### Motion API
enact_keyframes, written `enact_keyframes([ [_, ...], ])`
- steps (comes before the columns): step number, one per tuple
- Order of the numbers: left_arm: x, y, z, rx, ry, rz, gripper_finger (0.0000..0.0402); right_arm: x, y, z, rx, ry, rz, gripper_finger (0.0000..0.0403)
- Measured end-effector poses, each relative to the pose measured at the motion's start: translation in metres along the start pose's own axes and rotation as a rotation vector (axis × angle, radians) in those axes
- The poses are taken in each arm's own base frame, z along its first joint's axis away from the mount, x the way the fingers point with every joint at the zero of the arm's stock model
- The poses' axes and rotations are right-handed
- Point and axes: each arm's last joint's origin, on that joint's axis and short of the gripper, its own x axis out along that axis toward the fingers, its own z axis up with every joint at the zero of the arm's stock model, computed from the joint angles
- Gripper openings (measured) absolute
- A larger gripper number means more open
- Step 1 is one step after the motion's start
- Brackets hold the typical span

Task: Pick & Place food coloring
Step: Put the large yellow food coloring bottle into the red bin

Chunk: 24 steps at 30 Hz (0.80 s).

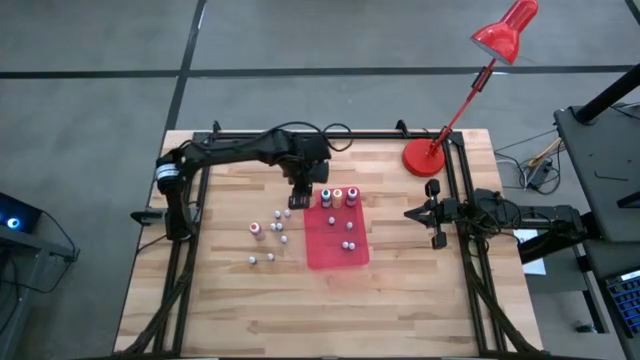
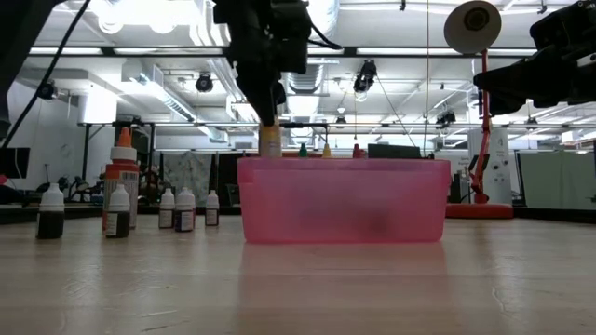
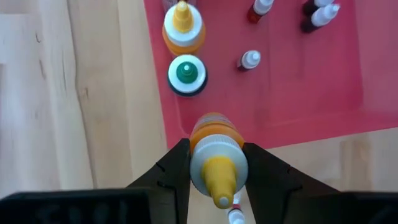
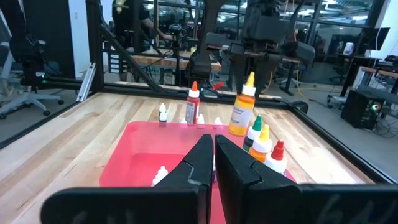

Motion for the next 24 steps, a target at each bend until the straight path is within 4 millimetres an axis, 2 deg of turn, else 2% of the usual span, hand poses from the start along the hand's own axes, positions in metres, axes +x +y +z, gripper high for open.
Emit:
enact_keyframes([
  [10,0.018,0.003,0.003,0.016,0.04,0.034,0.0099,0.0,0.0,0.0,0.0,0.0,0.0,0.0009],
  [24,0.019,0.004,0.007,0.034,-0.004,0.048,0.0099,0.0,0.0,0.0,0.0,0.0,0.0,0.0009],
])
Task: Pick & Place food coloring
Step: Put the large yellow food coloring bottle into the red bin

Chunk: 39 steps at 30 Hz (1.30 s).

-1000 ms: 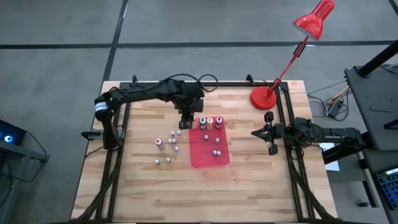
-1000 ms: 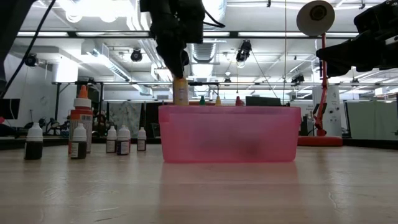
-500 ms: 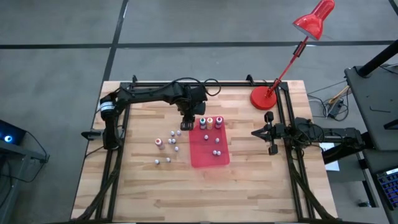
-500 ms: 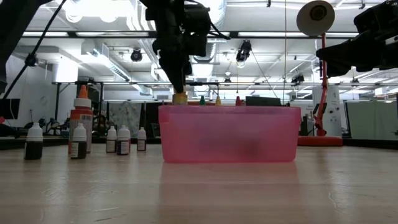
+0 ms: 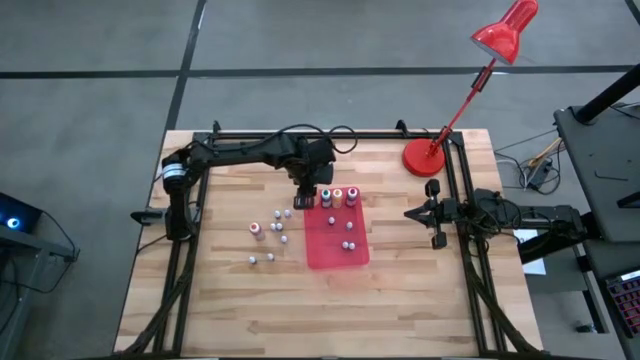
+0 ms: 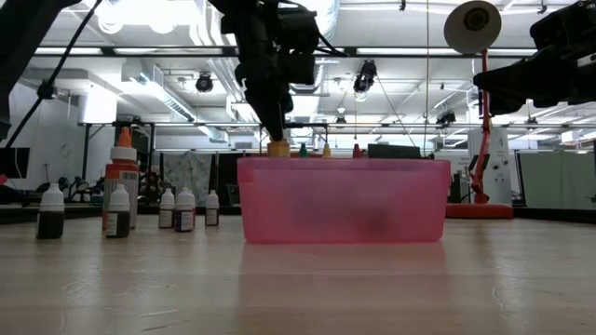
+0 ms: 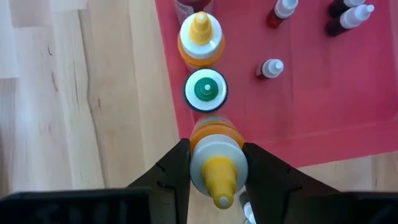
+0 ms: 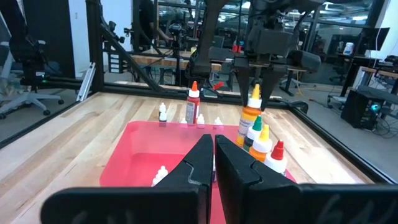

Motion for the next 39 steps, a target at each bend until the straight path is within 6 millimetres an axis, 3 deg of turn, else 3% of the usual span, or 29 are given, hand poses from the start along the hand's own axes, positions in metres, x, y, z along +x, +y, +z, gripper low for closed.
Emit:
enact_keyframes([
  [39,0.016,-0.002,0.001,-0.011,-0.061,0.012,0.0099,0.0,0.0,0.0,-0.001,0.0,0.0,0.0009],
])
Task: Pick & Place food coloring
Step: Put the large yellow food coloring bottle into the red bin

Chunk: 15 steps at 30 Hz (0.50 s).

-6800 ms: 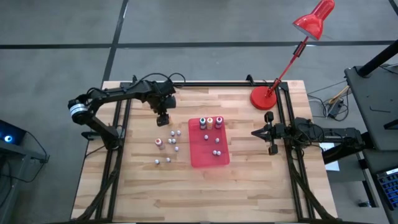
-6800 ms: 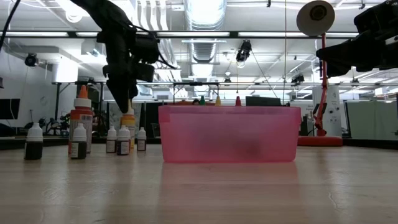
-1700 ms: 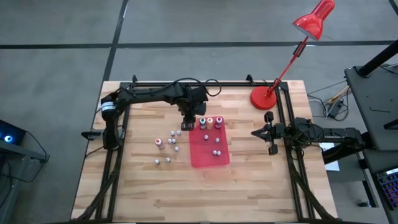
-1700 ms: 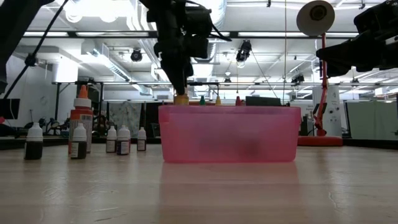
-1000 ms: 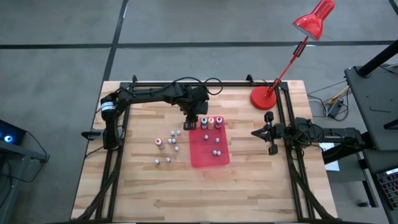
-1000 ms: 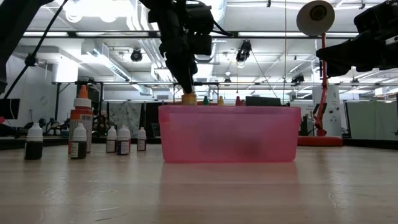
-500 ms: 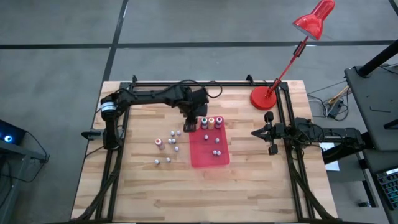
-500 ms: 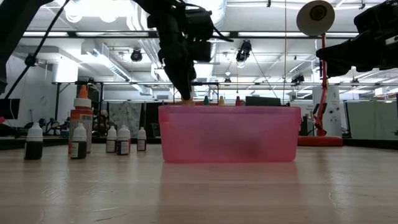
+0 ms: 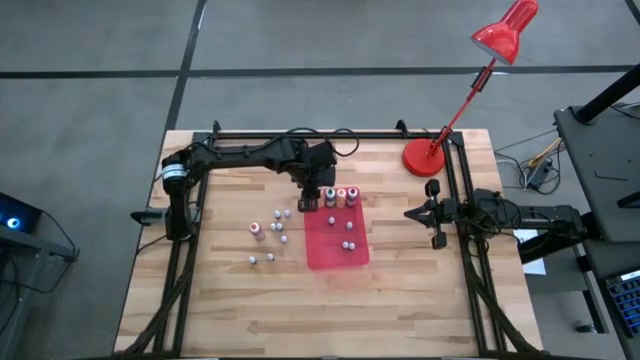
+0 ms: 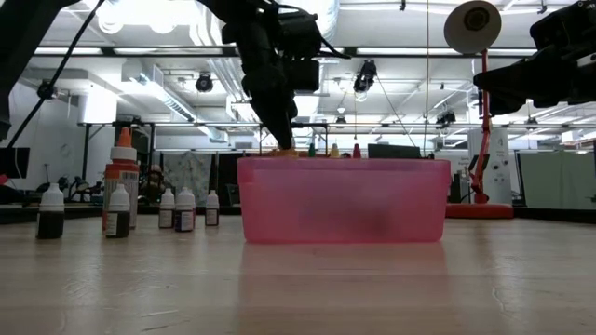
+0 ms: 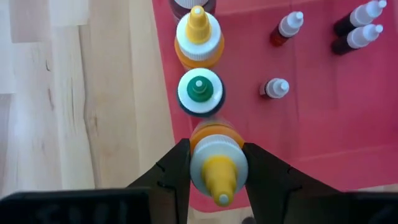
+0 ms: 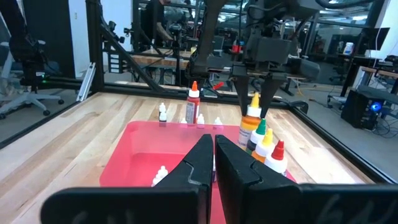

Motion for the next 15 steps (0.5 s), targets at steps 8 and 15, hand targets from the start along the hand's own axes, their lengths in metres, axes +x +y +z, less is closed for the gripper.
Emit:
enact_keyframes([
  [8,0.0,0.0004,0.0013,0.001,-0.014,0.003,0.0099,0.0,0.0,0.0,0.002,0.0,0.0,0.0009],
  [15,0.0,0.0003,0.0011,0.001,-0.012,0.002,0.0099,0.0,0.0,0.0,0.001,0.0,0.0,0.0009],
])
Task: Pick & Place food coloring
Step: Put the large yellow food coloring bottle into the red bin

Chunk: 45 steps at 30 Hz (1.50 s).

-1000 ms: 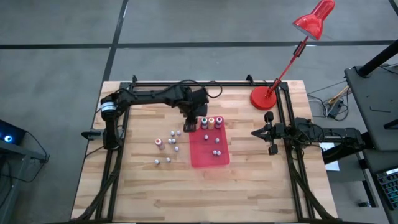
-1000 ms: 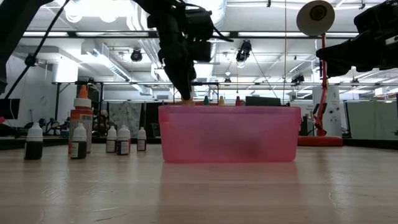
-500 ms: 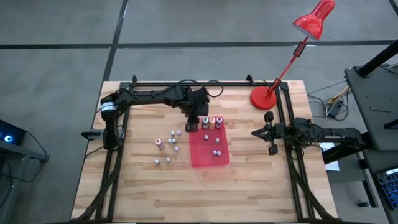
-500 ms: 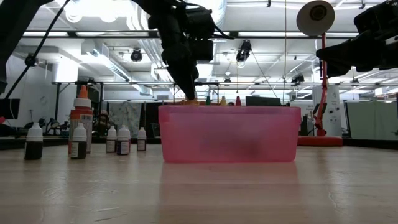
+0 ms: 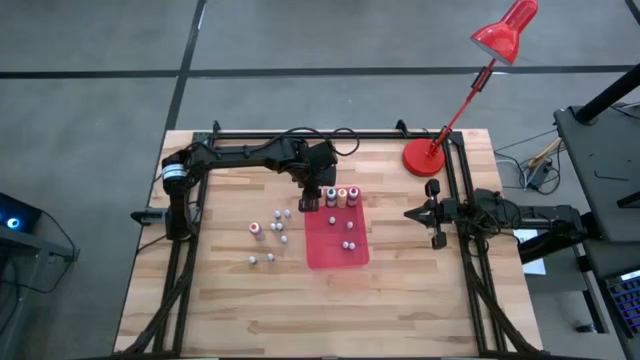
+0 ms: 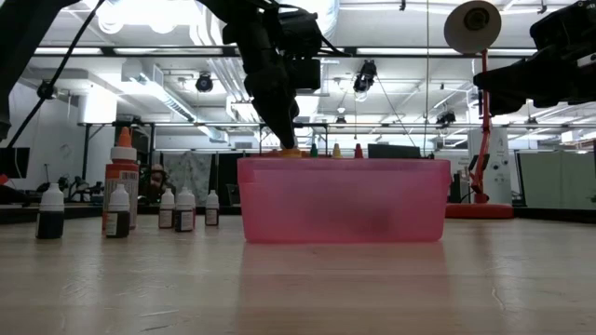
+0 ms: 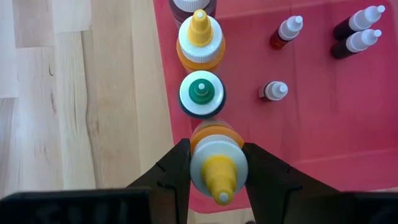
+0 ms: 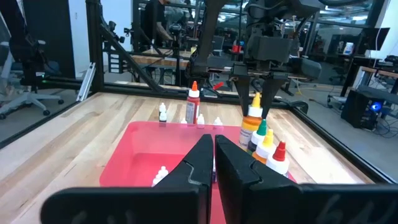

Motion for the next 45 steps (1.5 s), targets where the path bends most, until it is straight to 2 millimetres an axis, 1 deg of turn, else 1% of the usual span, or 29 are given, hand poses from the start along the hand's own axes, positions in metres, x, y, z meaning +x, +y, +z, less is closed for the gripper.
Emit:
enact_keyframes([
  [14,0.0,0.0,0.002,0.002,-0.017,0.005,0.0099,0.0,0.0,0.0,0.002,0.0,0.0,0.0009],
  [25,0.011,-0.002,-0.007,-0.002,0.016,-0.008,0.0099,0.0,0.0,0.0,0.001,0.0,0.0,0.0009],
  [40,0.014,-0.001,-0.004,0.005,-0.037,0.009,0.0099,0.0,0.0,0.0,-0.001,0.0,-0.001,0.0009],
  [45,0.018,-0.001,-0.006,0.011,-0.034,0.008,0.0099,0.0,0.0,0.0,-0.001,0.001,-0.001,0.0009],
])
